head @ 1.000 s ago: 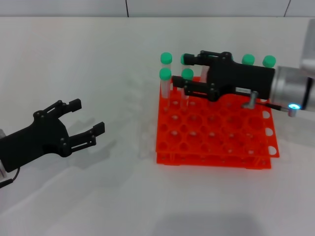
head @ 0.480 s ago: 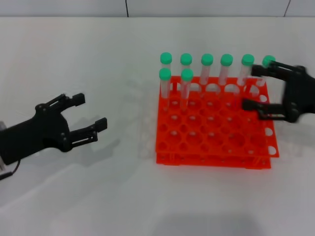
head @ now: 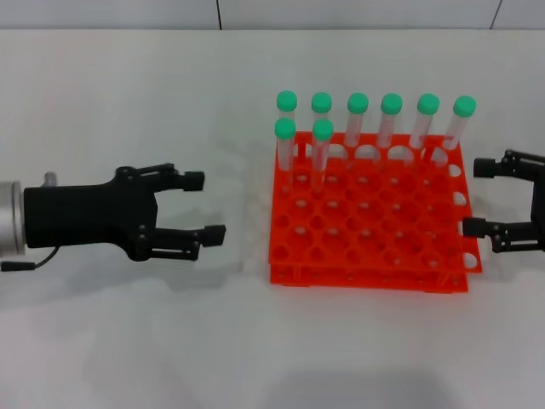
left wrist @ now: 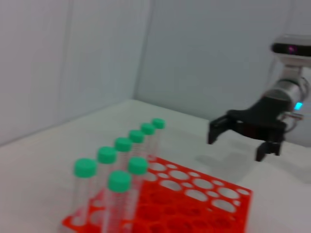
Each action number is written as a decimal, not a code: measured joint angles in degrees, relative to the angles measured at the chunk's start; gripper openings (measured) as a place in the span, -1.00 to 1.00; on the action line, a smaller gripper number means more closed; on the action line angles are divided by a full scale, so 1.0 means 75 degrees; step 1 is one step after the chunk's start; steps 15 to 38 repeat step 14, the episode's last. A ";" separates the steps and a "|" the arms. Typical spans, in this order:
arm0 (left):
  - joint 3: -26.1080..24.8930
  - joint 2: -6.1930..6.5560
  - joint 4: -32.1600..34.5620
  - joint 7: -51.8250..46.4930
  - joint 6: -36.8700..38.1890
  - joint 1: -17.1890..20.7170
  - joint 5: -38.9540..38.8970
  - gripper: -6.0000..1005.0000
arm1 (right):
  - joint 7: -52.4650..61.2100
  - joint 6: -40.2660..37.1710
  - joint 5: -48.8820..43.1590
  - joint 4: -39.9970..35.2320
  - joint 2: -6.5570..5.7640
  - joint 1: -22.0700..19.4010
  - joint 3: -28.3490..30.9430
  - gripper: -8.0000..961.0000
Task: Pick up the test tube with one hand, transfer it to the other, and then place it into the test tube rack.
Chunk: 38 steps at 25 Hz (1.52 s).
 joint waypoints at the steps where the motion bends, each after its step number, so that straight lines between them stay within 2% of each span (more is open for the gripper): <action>1: 0.0001 0.0051 -0.0045 -0.0084 0.0110 -0.0147 0.0110 0.78 | 0.0029 -0.0003 -0.0060 0.0000 0.0006 0.0004 -0.0009 0.84; 6: 0.0000 0.0201 -0.0150 -0.0319 0.0391 -0.0620 0.0512 0.78 | 0.0175 -0.0002 -0.0333 -0.0002 0.0030 0.0041 -0.0010 0.84; 14: 0.0002 0.0248 -0.0153 -0.0545 0.0589 -0.0940 0.0901 0.78 | 0.0244 0.0051 -0.0398 -0.0002 0.0033 0.0097 -0.0023 0.84; 38: 0.0002 0.0248 -0.0153 -0.0545 0.0589 -0.0940 0.0901 0.78 | 0.0244 0.0051 -0.0398 -0.0002 0.0033 0.0097 -0.0023 0.84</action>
